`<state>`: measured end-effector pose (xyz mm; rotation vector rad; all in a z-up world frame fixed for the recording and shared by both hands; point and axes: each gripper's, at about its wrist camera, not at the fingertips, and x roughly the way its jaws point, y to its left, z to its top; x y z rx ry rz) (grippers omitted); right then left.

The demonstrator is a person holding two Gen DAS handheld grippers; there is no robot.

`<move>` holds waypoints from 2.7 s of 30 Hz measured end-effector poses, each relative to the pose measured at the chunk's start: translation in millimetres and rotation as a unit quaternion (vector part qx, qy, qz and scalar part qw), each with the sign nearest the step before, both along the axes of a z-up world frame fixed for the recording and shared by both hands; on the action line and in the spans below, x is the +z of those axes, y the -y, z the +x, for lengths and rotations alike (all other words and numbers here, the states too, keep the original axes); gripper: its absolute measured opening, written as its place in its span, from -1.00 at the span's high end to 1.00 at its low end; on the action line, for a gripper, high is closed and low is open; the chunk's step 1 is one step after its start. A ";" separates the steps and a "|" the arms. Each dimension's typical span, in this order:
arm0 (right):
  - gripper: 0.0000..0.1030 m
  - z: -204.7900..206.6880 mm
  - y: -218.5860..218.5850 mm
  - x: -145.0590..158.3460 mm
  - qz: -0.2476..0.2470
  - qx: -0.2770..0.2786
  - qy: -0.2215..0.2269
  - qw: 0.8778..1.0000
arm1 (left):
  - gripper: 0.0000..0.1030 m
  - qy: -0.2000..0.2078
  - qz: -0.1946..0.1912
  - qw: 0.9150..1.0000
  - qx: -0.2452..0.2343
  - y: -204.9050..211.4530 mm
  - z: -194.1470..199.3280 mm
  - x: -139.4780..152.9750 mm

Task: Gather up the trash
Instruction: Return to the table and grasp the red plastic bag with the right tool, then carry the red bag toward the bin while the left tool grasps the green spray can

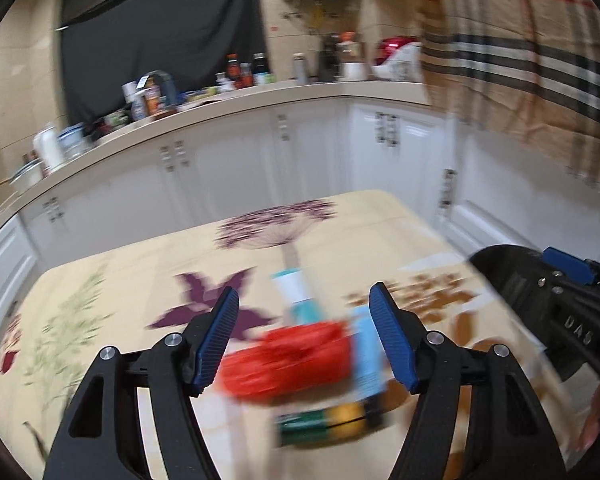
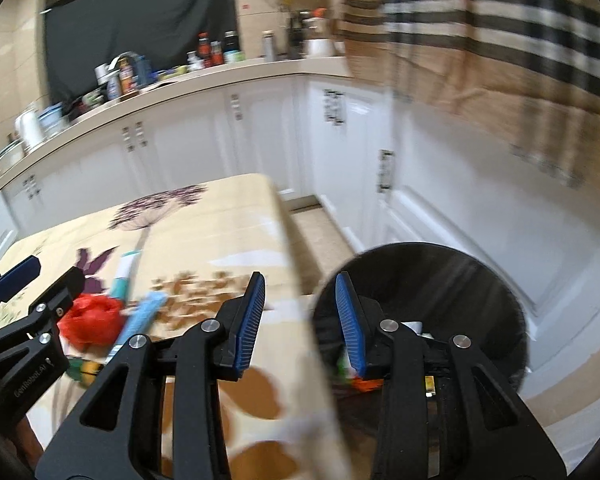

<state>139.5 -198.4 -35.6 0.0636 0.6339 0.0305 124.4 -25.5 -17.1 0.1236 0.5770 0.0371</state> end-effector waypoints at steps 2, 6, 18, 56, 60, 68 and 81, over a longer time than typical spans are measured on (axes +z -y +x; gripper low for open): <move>0.30 0.3 -18.6 0.8 0.000 0.019 -0.001 1.000 | -0.31 -0.002 0.001 1.000 0.028 -26.3 -7.2 -0.9; 0.29 0.8 -58.8 1.2 0.001 0.061 -0.005 0.998 | -0.31 -0.008 -0.002 0.997 0.070 -67.7 -18.7 -3.7; -0.05 2.6 -151.0 -7.1 -0.013 0.149 -0.027 0.988 | -0.32 -0.020 -0.015 0.985 0.170 -165.7 -52.8 -16.9; 0.68 -16.4 -63.3 3.9 -0.024 0.064 -0.002 0.998 | -0.37 -0.046 -0.042 0.996 0.056 -83.5 -39.6 -24.5; 0.68 -21.1 -29.9 -0.5 -0.022 0.034 -0.004 0.999 | -0.41 -0.051 -0.042 0.997 0.035 -58.0 -37.5 -25.9; 0.68 -28.8 16.5 -8.0 -0.014 -0.001 -0.003 1.000 | -0.44 -0.072 -0.035 0.997 0.007 -15.0 -29.3 -33.9; 0.68 -33.0 48.9 -13.2 0.012 -0.012 -0.002 1.000 | -0.45 -0.104 -0.008 0.995 -0.007 18.2 -16.5 -45.4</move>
